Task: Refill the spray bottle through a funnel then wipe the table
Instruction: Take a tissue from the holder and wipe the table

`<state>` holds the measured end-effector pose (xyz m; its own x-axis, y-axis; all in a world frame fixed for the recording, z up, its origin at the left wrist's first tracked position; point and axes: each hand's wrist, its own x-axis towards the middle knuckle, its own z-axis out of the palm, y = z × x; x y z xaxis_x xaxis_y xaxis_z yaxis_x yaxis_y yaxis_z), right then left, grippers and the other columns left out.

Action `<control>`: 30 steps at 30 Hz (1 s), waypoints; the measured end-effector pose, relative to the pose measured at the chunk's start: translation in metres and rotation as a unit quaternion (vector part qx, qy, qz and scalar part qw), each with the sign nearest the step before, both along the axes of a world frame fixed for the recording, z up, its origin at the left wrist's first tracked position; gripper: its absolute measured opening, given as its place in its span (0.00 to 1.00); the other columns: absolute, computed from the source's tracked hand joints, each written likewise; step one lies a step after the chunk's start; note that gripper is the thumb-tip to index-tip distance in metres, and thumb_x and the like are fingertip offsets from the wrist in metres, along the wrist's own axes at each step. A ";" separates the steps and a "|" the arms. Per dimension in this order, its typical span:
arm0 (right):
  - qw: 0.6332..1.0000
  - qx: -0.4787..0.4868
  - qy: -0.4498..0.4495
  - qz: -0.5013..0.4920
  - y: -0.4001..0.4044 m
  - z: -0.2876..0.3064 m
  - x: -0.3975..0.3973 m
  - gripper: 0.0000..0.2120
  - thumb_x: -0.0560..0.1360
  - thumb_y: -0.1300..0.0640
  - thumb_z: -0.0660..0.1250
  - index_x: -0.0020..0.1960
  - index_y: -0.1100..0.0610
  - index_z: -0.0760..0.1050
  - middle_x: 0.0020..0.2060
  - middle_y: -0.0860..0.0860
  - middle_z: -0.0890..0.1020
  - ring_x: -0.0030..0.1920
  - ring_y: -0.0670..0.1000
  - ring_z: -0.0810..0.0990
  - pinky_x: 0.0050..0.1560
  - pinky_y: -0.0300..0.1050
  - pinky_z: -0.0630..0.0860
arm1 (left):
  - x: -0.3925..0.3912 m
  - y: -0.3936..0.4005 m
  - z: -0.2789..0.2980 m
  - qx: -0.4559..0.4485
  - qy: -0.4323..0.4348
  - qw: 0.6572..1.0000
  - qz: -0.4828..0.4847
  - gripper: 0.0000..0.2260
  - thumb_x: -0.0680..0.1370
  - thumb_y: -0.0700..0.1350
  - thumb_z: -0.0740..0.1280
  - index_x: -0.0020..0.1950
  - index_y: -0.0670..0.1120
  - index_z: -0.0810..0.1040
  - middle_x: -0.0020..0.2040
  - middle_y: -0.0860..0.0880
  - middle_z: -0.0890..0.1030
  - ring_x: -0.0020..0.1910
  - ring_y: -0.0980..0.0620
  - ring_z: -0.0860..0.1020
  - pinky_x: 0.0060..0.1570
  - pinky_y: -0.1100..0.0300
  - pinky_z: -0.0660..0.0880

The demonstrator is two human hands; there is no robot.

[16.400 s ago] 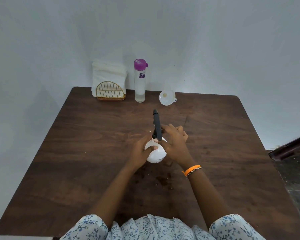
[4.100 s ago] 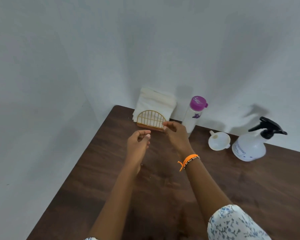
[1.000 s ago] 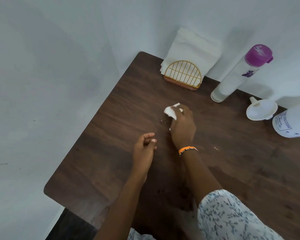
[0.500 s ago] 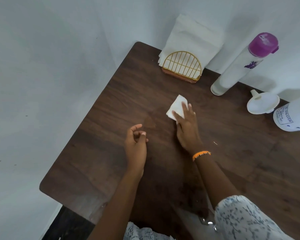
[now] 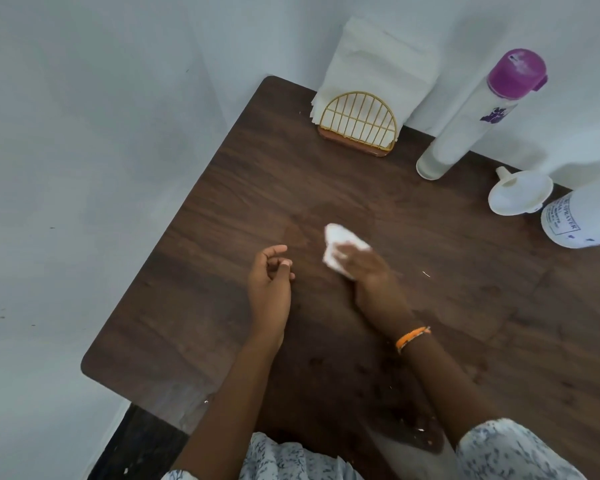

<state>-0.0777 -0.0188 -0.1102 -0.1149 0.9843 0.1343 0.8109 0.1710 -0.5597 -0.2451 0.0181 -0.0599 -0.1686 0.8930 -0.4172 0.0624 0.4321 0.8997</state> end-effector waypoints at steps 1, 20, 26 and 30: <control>0.998 -0.001 -0.009 -0.060 0.008 0.000 0.013 0.24 0.73 0.66 0.50 0.63 0.57 0.75 0.66 0.55 0.73 0.69 0.58 0.66 0.69 0.57 0.62 | 0.001 -0.001 0.000 0.000 -0.001 1.000 -0.008 0.10 0.77 0.35 0.61 0.53 0.48 0.76 0.40 0.51 0.75 0.35 0.57 0.74 0.42 0.63 0.73; 0.993 -0.005 0.070 -0.095 -0.006 -0.001 0.032 0.19 0.79 0.67 0.54 0.69 0.60 0.67 0.70 0.57 0.66 0.71 0.46 0.62 0.72 0.44 0.59 | -0.009 -0.015 0.001 0.029 0.022 0.999 -0.036 0.11 0.77 0.34 0.60 0.49 0.49 0.77 0.39 0.50 0.77 0.34 0.58 0.74 0.37 0.68 0.72; 0.995 -0.017 -0.004 -0.099 0.073 -0.014 0.000 0.23 0.70 0.71 0.54 0.63 0.67 0.73 0.66 0.68 0.69 0.68 0.67 0.64 0.73 0.51 0.54 | -0.013 -0.022 -0.002 0.017 0.033 0.999 -0.033 0.10 0.77 0.34 0.60 0.50 0.47 0.77 0.40 0.50 0.77 0.33 0.59 0.74 0.36 0.71 0.72; 0.999 -0.023 0.011 0.048 0.069 0.001 -0.069 0.20 0.75 0.68 0.52 0.65 0.68 0.69 0.66 0.69 0.67 0.69 0.63 0.60 0.73 0.45 0.49 | -0.025 -0.018 -0.002 0.036 0.048 0.998 0.008 0.10 0.77 0.34 0.61 0.51 0.46 0.78 0.40 0.50 0.79 0.33 0.63 0.76 0.38 0.71 0.74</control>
